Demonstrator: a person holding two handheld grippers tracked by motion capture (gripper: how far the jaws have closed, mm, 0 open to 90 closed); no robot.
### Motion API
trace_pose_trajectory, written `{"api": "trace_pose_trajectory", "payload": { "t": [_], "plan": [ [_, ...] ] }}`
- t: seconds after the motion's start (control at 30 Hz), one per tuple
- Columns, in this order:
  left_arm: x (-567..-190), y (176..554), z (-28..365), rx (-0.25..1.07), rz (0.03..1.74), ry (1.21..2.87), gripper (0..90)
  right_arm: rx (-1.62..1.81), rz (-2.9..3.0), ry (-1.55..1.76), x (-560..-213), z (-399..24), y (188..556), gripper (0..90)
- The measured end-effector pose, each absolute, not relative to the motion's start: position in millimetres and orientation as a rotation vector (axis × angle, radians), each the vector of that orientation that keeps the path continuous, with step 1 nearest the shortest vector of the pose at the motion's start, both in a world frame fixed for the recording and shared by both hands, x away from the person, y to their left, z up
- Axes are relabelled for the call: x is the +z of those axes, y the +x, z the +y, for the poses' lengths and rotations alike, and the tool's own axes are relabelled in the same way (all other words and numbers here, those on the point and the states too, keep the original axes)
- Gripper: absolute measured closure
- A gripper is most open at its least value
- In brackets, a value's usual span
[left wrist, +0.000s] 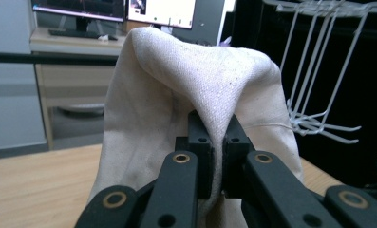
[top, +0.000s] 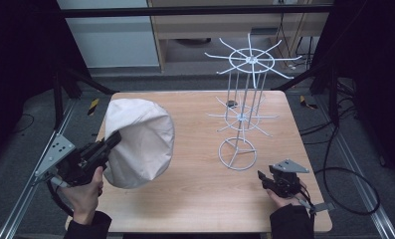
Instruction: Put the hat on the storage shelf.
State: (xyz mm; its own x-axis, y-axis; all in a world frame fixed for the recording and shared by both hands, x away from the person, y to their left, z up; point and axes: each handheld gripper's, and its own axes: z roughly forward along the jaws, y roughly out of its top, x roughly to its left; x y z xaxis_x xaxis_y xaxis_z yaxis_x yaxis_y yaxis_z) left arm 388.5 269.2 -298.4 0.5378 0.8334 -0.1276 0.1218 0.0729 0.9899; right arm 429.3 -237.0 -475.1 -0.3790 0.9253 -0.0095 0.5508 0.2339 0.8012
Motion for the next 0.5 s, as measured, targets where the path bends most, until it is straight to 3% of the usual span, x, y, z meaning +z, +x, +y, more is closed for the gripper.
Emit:
{"api": "trace_pose_trajectory", "payload": {
  "t": [0.5],
  "plan": [
    [-262,394,244,0.618,0.759,1.283,85.7,1.000,2.007,1.342,-476,-239,430,49.5]
  ]
}}
